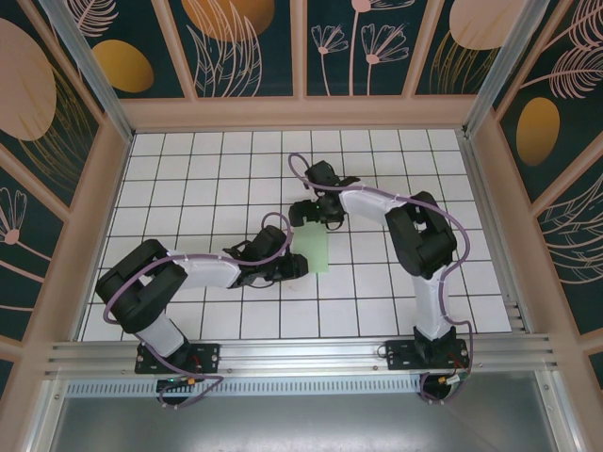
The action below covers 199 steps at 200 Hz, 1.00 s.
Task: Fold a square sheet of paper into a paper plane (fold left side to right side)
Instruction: Fold the triangle a second time at the center of the table.
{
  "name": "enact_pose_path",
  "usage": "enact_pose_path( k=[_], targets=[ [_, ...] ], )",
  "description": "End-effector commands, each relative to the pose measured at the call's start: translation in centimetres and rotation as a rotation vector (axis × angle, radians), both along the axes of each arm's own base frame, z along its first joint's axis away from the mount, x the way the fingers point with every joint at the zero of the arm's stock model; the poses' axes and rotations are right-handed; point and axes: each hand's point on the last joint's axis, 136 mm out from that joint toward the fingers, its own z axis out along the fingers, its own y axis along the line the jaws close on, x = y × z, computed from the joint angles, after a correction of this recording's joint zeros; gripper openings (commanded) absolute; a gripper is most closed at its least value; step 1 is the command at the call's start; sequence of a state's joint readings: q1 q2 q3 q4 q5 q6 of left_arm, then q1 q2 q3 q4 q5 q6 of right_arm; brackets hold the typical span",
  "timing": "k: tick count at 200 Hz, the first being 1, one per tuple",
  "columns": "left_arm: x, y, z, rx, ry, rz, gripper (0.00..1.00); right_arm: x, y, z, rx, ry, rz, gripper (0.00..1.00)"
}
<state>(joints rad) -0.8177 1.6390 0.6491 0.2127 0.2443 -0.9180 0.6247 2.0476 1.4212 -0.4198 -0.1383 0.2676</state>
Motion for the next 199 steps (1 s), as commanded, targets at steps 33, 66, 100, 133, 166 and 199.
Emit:
enact_pose_path(
  k=[33, 66, 100, 133, 166, 199],
  targets=[
    [-0.3, 0.3, -1.7, 0.057, 0.0, -0.017, 0.43, -0.1, 0.6, 1.0, -0.009, 0.01, 0.02, 0.96],
    [-0.4, 0.4, -1.8, 0.059, 0.0, -0.016, 0.43, -0.3, 0.7, 2.3, 0.014, 0.006, 0.017, 0.95],
    [-0.4, 0.4, -1.8, 0.059, 0.003, -0.014, 0.43, -0.5, 0.7, 2.7, 0.019, 0.011, 0.015, 0.93],
    [-0.4, 0.4, -1.9, 0.062, 0.002, -0.015, 0.43, -0.6, 0.1, 2.8, -0.008, 0.009, 0.009, 0.93],
    [-0.4, 0.4, -1.9, 0.061, 0.001, -0.017, 0.43, -0.6, -0.1, 3.1, -0.017, -0.003, 0.014, 0.93],
    [-0.5, 0.4, -1.9, 0.06, 0.002, -0.016, 0.43, -0.2, -0.1, 3.9, -0.015, -0.028, 0.017, 0.93]
  ],
)
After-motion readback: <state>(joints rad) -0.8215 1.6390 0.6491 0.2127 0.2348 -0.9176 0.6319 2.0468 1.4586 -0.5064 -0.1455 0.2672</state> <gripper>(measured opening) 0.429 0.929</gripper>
